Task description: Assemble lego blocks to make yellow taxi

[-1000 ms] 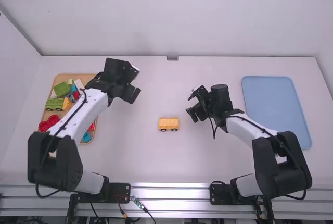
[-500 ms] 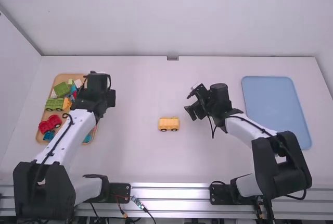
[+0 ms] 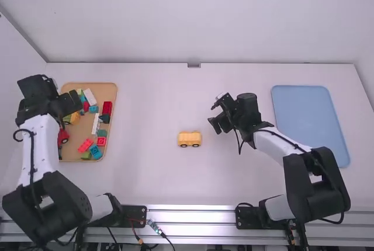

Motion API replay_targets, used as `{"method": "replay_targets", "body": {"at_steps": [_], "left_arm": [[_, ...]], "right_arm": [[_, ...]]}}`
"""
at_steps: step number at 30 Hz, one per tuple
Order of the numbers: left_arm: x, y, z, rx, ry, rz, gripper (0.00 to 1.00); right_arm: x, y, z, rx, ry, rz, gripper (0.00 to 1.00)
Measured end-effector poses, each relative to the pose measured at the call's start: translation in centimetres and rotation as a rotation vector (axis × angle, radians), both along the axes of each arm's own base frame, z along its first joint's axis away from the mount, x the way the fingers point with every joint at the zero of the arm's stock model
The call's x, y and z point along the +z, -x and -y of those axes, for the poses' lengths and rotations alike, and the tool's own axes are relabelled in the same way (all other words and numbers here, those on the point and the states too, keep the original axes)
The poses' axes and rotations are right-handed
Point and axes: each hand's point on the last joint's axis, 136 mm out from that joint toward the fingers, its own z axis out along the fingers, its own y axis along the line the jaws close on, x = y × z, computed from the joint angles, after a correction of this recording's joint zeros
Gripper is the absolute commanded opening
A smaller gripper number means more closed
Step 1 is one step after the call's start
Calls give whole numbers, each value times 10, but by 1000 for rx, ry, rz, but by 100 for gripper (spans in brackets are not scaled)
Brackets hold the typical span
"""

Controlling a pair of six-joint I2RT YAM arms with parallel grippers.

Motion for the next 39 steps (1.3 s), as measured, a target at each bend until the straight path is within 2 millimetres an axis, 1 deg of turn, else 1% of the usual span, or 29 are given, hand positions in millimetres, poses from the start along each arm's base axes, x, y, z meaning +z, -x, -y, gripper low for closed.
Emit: {"method": "replay_targets", "body": {"at_steps": [5,7,8,10,12,13,15,18,21,25,27,30,32,36,39], "left_arm": [[-24,-9,-14,-39,96,-136,99],[-36,-22,-23,-68,129,-206,99],[-37,-24,-24,-70,131,-213,99],[-48,-31,-30,-96,153,-267,99],[-59,-42,-38,-127,154,-297,99],[-59,-42,-38,-127,154,-297,99],[-75,-50,-43,-165,150,-326,99],[-90,-52,-45,-199,147,-357,99],[-100,-59,-52,-220,106,-340,99],[-124,-61,-49,-276,78,-326,99],[-141,-58,-43,-300,86,-325,99],[-152,-53,-37,-318,100,-331,99],[-155,-51,-34,-323,110,-335,100],[-155,-51,-32,-328,121,-332,93],[-155,-52,-29,-337,135,-322,92]], "right_arm": [[0,0,0,1,1,0,99],[0,0,0,-2,-1,-2,99],[0,0,0,0,0,0,99],[0,0,0,-1,0,-1,99],[0,0,0,1,2,0,99],[0,0,0,1,2,0,99],[-1,0,1,-7,5,0,99],[-1,-2,3,-18,15,2,99],[-1,-2,5,-26,22,4,99],[-2,-3,7,-38,25,3,99],[-2,-4,7,-43,23,1,99],[-2,-4,7,-48,20,-2,99],[-2,-4,7,-49,19,-4,99],[-2,-4,7,-51,18,-4,99],[-2,-4,7,-50,19,-3,99]]}}
